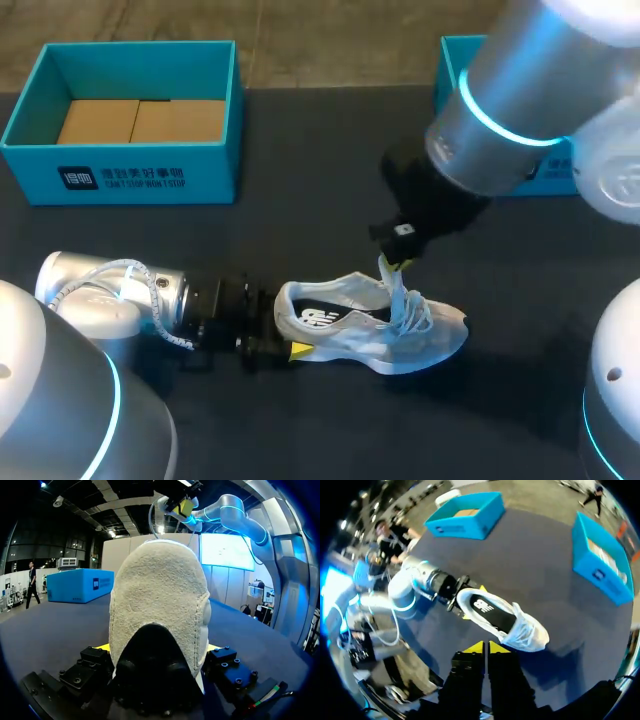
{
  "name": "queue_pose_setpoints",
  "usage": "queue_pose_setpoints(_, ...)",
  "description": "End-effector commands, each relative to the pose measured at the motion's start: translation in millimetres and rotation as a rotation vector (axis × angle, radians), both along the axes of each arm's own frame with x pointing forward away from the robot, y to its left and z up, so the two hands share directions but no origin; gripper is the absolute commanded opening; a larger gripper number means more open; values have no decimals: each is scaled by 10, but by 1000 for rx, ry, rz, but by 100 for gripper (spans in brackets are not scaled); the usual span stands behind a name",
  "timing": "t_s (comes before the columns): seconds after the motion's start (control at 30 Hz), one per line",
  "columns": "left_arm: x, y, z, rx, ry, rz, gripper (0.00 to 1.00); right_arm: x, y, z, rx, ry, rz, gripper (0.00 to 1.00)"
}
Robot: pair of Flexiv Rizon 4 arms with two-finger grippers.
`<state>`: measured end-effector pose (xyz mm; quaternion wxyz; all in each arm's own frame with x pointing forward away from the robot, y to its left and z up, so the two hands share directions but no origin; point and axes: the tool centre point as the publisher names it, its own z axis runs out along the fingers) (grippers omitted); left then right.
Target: Take the shoe out of the shoebox, open the shoe tongue, remove and reinsert the insole, then place the shoe into the shoebox
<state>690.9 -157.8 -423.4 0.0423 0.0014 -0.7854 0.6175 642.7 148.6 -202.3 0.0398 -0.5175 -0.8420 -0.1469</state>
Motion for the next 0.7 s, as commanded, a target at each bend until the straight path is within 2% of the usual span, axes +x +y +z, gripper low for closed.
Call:
queue_pose_setpoints(0.03,0,-5,-35,4,1,0,0,70,267,-29,-156,-22,397,0)
queue_pose_setpoints(0.17,0,-5,-35,4,1,0,0,91,386,-54,-179,-9,479,0)
queue_pose_setpoints(0.7,0,-5,-35,4,1,0,0,91,386,-54,-179,-9,479,0)
